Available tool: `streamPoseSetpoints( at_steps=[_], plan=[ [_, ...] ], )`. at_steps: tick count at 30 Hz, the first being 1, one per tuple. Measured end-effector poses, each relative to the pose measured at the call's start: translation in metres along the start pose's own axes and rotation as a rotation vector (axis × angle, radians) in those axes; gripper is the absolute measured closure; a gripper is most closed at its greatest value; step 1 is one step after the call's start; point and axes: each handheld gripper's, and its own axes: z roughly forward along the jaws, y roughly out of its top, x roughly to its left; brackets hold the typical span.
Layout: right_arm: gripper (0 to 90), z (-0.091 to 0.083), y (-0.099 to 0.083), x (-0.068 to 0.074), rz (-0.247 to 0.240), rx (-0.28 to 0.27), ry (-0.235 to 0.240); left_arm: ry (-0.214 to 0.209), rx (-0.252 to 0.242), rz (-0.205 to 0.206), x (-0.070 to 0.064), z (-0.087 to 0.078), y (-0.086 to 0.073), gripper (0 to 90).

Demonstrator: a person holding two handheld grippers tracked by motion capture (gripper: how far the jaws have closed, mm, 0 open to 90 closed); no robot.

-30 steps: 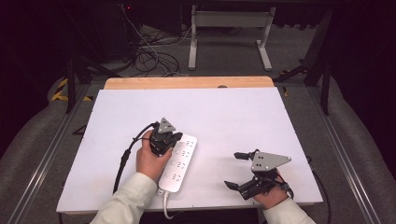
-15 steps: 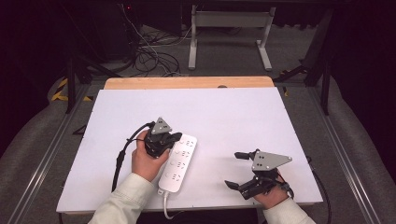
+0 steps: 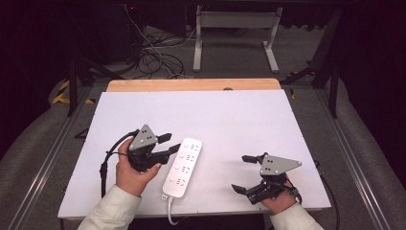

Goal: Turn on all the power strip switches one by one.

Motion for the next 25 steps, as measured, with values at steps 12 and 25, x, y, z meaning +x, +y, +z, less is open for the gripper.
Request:
streamPoseSetpoints(
  at_steps=[12,25],
  plan=[
    [4.7,-0.008,-0.002,-0.005,0.014,-0.020,-0.029,0.050,-0.095,0.034,0.000,-0.040,-0.058,28.8],
    [4.4,-0.007,-0.003,-0.006,0.018,-0.013,-0.036,0.026,-0.101,-0.121,0.013,-0.053,-0.103,22.6]
  ],
)
